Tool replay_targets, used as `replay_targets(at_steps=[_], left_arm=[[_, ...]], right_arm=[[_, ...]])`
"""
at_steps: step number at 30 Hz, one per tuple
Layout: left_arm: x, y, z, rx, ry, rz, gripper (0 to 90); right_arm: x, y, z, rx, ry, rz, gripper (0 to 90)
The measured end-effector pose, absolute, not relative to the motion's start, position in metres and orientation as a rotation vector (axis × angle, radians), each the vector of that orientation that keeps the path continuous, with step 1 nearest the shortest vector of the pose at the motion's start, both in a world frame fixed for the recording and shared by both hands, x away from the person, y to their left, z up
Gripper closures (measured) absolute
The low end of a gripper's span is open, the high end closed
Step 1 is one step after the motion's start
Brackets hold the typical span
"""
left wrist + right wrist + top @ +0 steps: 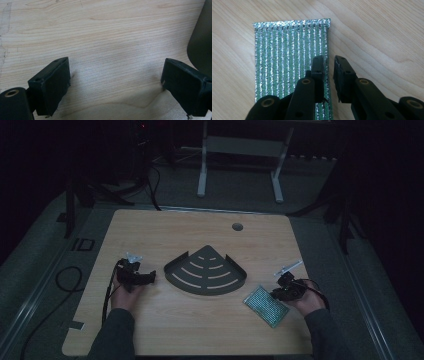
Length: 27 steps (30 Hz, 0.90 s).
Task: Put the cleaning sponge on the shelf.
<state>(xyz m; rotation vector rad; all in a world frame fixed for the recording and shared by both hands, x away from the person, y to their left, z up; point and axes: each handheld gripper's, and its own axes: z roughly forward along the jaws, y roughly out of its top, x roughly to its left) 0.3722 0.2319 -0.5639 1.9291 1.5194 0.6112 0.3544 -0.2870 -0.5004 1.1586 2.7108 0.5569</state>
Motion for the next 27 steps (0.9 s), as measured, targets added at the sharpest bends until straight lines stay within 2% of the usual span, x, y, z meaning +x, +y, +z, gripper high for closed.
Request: replay_targets(at_steps=[27], left_arm=[[0.372,0.232,-0.564,1.930,1.519,0.611,9.4]], right_arm=[[0.378,-0.283,-0.509,1.209,2.889,0.412,75.4]])
